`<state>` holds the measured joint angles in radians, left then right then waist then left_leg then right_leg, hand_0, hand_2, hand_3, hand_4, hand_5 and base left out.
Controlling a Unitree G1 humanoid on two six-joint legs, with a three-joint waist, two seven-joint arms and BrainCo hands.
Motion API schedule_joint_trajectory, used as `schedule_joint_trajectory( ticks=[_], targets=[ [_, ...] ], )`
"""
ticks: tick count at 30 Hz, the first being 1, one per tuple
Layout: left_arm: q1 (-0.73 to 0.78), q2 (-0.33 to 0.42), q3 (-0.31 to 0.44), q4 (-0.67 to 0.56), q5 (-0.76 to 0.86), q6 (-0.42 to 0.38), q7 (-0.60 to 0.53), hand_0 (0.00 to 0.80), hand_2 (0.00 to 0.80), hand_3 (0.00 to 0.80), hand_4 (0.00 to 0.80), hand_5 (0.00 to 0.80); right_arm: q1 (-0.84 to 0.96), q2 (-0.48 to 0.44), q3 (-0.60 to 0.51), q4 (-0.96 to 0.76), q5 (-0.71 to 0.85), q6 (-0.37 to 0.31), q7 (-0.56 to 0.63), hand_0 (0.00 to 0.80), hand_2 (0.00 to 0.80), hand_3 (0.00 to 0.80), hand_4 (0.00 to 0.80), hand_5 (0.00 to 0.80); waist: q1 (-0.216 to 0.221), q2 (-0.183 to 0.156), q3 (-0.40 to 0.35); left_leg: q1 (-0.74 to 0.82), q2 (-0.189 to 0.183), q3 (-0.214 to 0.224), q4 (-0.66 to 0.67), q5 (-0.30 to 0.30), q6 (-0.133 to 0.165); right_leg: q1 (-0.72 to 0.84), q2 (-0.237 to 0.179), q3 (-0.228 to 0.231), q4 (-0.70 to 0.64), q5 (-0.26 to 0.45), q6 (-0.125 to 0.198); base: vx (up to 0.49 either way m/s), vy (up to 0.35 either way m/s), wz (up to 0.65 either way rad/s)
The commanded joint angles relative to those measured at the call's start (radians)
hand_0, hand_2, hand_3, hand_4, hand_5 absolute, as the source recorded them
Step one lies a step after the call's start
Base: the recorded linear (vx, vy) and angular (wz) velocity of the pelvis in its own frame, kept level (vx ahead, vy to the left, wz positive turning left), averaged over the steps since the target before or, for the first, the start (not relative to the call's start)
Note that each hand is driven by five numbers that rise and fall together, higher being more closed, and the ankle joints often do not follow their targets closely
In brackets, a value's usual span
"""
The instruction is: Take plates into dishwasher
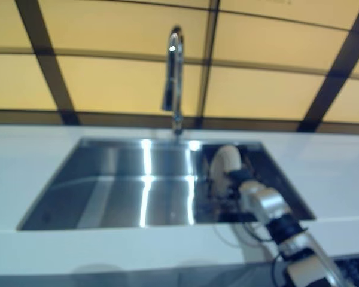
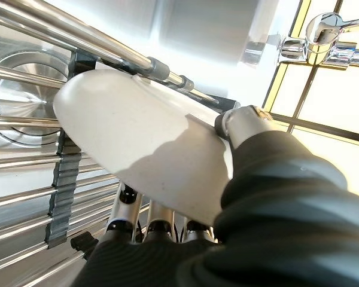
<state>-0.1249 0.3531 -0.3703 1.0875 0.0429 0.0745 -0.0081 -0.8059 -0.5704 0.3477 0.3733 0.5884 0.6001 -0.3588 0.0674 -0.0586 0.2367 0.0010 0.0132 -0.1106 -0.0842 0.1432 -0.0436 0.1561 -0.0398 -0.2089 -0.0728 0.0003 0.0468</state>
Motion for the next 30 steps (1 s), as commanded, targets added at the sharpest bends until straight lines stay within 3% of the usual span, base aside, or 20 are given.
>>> schedule_joint_trajectory(
  ticks=[1,15,30],
  targets=[
    [-0.035,0.010,-0.027,0.024,-0.020,-0.017,-0.002,0.000,0.000,0.000,0.000,0.000,-0.098,-0.065,-0.028,0.024,-0.066,-0.070,0.018,0.800,0.800,0.800,0.800,0.800,0.027,-0.010,-0.020,0.055,-0.072,0.093,0.049,-0.161,0.072,-0.114,0.009,0.018,0.195,-0.067,0.011,0.000,0.000,0.00],
    [-0.007,0.028,-0.012,0.024,-0.006,-0.016,-0.015,0.000,0.000,0.000,0.000,0.000,-0.205,-0.230,-0.059,0.056,-0.083,-0.114,0.021,0.800,0.800,0.800,0.800,0.800,0.029,-0.022,-0.037,0.064,-0.066,0.087,0.043,-0.162,0.066,-0.105,0.006,0.014,0.193,-0.067,0.016,0.021,-0.002,0.04],
    [0.047,0.032,-0.027,0.042,-0.008,-0.051,-0.017,0.000,0.000,0.000,0.000,0.000,-0.283,-0.402,-0.065,0.026,-0.152,-0.291,-0.054,0.800,0.800,0.800,0.800,0.800,0.014,-0.036,-0.064,0.075,-0.067,0.110,0.040,-0.172,0.067,-0.093,0.009,0.019,0.167,-0.059,0.022,0.035,0.026,-0.01]
  ],
)
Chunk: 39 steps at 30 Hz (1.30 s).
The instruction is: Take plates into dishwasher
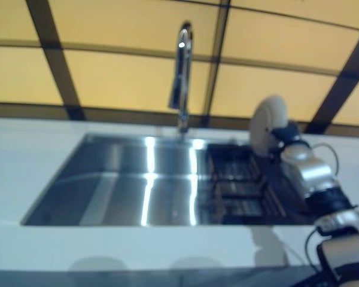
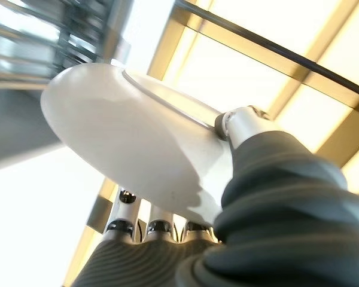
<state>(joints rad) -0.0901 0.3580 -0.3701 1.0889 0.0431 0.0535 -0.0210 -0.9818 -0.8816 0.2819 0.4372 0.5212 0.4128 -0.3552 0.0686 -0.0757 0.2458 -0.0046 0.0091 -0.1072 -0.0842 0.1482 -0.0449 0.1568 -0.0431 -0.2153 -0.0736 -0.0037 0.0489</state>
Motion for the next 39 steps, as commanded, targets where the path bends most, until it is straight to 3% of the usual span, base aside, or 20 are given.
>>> schedule_joint_trajectory(
  ticks=[1,8,12,16,19,21,28,33,39],
  targets=[
    [0.019,0.029,-0.027,0.045,-0.008,-0.034,-0.004,0.000,0.000,0.000,0.000,0.000,-0.108,-0.114,-0.002,-0.055,-0.087,-0.110,-0.075,0.800,0.800,0.800,0.800,0.800,0.007,-0.021,-0.075,0.083,-0.061,0.118,0.042,-0.181,0.071,-0.096,0.011,0.027,0.171,-0.053,0.023,0.044,0.054,-0.07],
    [0.056,0.033,-0.034,0.070,0.014,-0.064,-0.008,0.000,0.000,0.000,0.000,0.000,-0.068,-0.249,-0.072,-0.100,-0.042,-0.157,-0.152,0.800,0.800,0.800,0.800,0.800,-0.041,-0.038,-0.089,0.097,-0.054,0.178,0.051,-0.204,0.081,-0.109,0.010,0.058,0.170,-0.035,0.041,0.072,0.087,-0.29],
    [0.076,0.042,-0.050,0.077,0.035,-0.069,-0.017,0.000,0.000,0.000,0.000,0.000,0.021,-0.328,-0.172,-0.136,0.019,-0.209,-0.206,0.800,0.800,0.800,0.800,0.800,-0.088,-0.048,-0.105,0.099,-0.044,0.231,0.048,-0.210,0.082,-0.128,0.015,0.083,0.163,-0.015,0.058,0.090,0.106,-0.56],
    [0.085,0.057,-0.047,0.065,0.058,-0.059,-0.024,0.000,0.000,0.000,0.000,0.000,0.215,-0.363,-0.328,-0.212,-0.040,-0.275,-0.184,0.800,0.800,0.800,0.800,0.800,-0.145,-0.056,-0.105,0.114,-0.021,0.313,0.031,-0.210,0.078,-0.169,0.012,0.109,0.153,0.035,0.094,0.065,0.069,-0.95],
    [0.076,0.068,-0.041,0.064,0.058,-0.048,-0.017,0.000,0.000,0.000,0.000,0.000,0.309,-0.355,-0.389,-0.243,-0.038,-0.322,-0.162,0.800,0.800,0.800,0.800,0.800,-0.164,-0.066,-0.102,0.115,-0.013,0.352,0.025,-0.209,0.080,-0.189,-0.005,0.101,0.146,0.067,0.112,-0.037,-0.005,-0.86],
    [0.056,0.083,-0.007,0.070,0.038,-0.038,-0.008,0.000,0.000,0.000,0.000,0.000,0.431,-0.325,-0.463,-0.279,-0.043,-0.371,-0.112,0.800,0.800,0.800,0.800,0.800,-0.188,-0.074,-0.093,0.126,0.006,0.414,0.011,-0.211,0.081,-0.210,-0.040,0.082,0.145,0.107,0.145,-0.072,-0.040,-0.78],
    [0.004,0.085,0.019,0.094,0.033,-0.036,-0.026,0.000,0.000,0.000,0.000,0.000,0.662,-0.249,-0.598,-0.320,-0.061,-0.435,0.010,0.800,0.800,0.800,0.800,0.800,-0.237,-0.058,-0.105,0.128,0.059,0.513,0.010,-0.211,0.068,-0.201,-0.144,0.093,0.126,0.175,0.162,-0.056,-0.115,-0.51],
    [-0.005,0.080,0.025,0.093,0.041,-0.036,-0.018,0.000,0.000,0.000,0.000,0.000,0.683,-0.198,-0.578,-0.338,-0.071,-0.432,0.042,0.800,0.800,0.800,0.800,0.800,-0.241,-0.046,-0.112,0.147,0.087,0.522,0.005,-0.237,0.051,-0.178,-0.155,0.081,0.077,0.153,0.178,-0.019,-0.260,-0.62],
    [0.005,0.063,0.054,0.118,0.062,-0.065,-0.003,0.000,0.000,0.000,0.000,0.000,0.692,-0.139,-0.500,-0.383,-0.105,-0.395,0.075,0.800,0.800,0.800,0.800,0.800,-0.226,-0.047,-0.118,0.145,0.122,0.530,0.005,-0.219,0.032,-0.139,-0.107,0.048,0.052,0.080,0.163,-0.046,-0.405,-0.28]
  ],
)
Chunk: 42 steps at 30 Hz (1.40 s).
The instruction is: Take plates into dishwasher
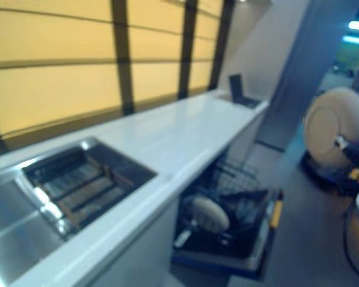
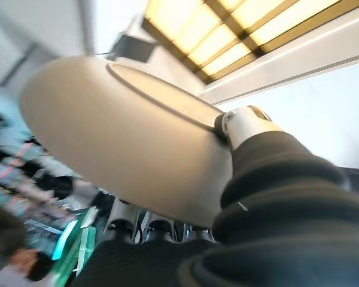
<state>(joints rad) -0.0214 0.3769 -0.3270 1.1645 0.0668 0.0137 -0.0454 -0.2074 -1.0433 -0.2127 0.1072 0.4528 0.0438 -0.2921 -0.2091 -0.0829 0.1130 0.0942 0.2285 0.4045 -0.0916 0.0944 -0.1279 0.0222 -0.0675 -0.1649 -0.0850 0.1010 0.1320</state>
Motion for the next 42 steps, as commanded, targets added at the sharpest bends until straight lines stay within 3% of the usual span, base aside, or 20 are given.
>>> schedule_joint_trajectory(
  ticks=[1,7,13,17,26,42],
  targets=[
    [-0.059,0.041,0.012,0.043,0.040,-0.031,0.020,0.000,0.000,0.000,0.000,0.000,-0.080,0.025,-0.003,-0.056,-0.036,-0.019,0.016,0.800,0.800,0.800,0.800,0.800,0.053,-0.038,0.013,0.046,-0.094,0.016,0.012,-0.162,0.112,0.000,-0.078,-0.004,0.061,-0.029,0.077,0.010,-0.283,-0.04],
    [-0.045,-0.014,-0.011,0.006,0.033,-0.097,0.022,0.000,0.000,0.000,0.000,0.000,-0.163,0.041,0.087,-0.053,-0.208,0.041,0.070,0.800,0.800,0.800,0.800,0.800,0.063,-0.005,0.039,0.005,-0.070,0.018,0.009,-0.083,0.061,0.007,-0.025,-0.010,0.020,-0.044,0.012,-0.103,-0.241,0.09],
    [-0.083,-0.019,-0.052,-0.050,0.020,-0.106,0.014,0.000,0.000,0.000,0.000,0.000,-0.220,-0.034,0.157,-0.068,-0.378,0.091,0.134,0.800,0.800,0.800,0.800,0.800,0.056,0.024,0.087,-0.044,-0.054,-0.009,0.007,-0.044,0.034,-0.018,-0.020,-0.028,0.035,-0.063,-0.010,-0.151,-0.088,0.05],
    [-0.100,-0.015,-0.068,-0.054,0.024,-0.090,0.016,0.000,0.000,0.000,0.000,0.000,-0.227,-0.084,0.189,-0.072,-0.423,0.097,0.181,0.800,0.800,0.800,0.800,0.800,0.048,0.034,0.098,-0.056,-0.052,-0.018,0.004,-0.035,0.024,-0.029,-0.020,-0.040,0.031,-0.062,-0.014,-0.092,-0.048,0.09],
    [-0.138,-0.007,-0.085,-0.059,0.034,-0.058,0.003,0.000,0.000,0.000,0.000,0.000,-0.286,-0.106,0.291,-0.084,-0.583,0.122,0.247,0.800,0.800,0.800,0.800,0.800,0.036,0.054,0.128,-0.087,-0.055,-0.028,0.004,-0.026,0.014,-0.064,-0.019,-0.030,0.023,-0.049,-0.016,-0.065,-0.010,0.03],
    [-0.214,0.000,-0.165,-0.153,0.044,-0.031,-0.033,0.000,0.000,0.000,0.000,0.000,-0.438,-0.019,0.425,0.067,-0.659,0.153,0.192,0.800,0.800,0.800,0.800,0.800,0.049,0.092,0.207,-0.141,-0.077,-0.049,0.004,-0.022,0.015,-0.126,-0.039,-0.035,0.030,-0.031,-0.010,-0.037,-0.004,0.03]
  ],
)
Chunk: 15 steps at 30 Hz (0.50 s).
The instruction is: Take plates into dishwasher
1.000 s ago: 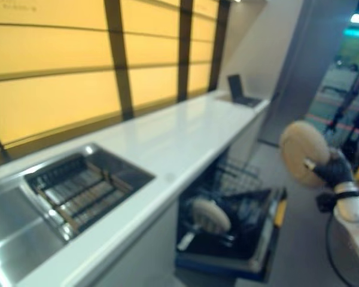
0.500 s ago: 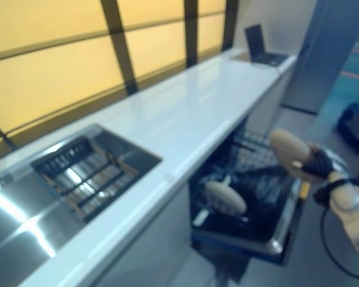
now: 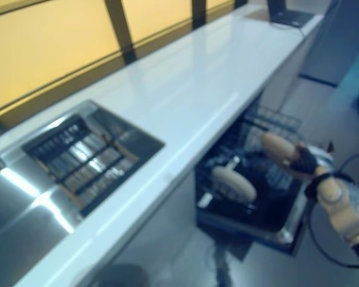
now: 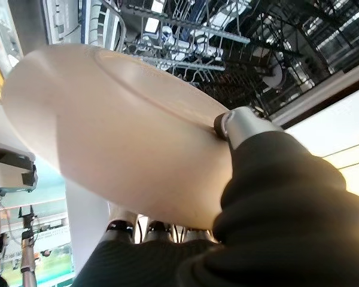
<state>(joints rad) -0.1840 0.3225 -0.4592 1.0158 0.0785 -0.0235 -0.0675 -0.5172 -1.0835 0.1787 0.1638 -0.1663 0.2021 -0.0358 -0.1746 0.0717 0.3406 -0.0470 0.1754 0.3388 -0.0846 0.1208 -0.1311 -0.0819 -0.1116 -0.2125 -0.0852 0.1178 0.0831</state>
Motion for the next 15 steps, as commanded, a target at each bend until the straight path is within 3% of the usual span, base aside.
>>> schedule_joint_trajectory(
  ticks=[1,15],
  targets=[
    [-0.053,0.055,-0.037,-0.008,0.031,0.008,-0.011,0.000,0.000,0.000,0.000,0.000,-0.140,0.028,0.043,0.016,-0.046,0.000,-0.068,0.800,0.800,0.800,0.800,0.800,0.017,-0.060,-0.017,-0.002,-0.025,0.015,-0.003,-0.048,0.018,-0.025,0.004,0.012,0.033,-0.049,0.038,0.000,0.000,0.00],
    [-0.046,0.073,-0.025,-0.012,0.038,0.018,-0.018,0.000,0.000,0.000,0.000,0.000,-0.291,0.000,0.133,0.111,-0.121,0.050,-0.083,0.800,0.800,0.800,0.800,0.800,0.049,-0.033,0.020,-0.045,-0.020,-0.007,-0.003,-0.034,0.013,-0.070,-0.002,-0.009,0.066,-0.066,0.028,0.007,-0.039,0.02]
  ],
)
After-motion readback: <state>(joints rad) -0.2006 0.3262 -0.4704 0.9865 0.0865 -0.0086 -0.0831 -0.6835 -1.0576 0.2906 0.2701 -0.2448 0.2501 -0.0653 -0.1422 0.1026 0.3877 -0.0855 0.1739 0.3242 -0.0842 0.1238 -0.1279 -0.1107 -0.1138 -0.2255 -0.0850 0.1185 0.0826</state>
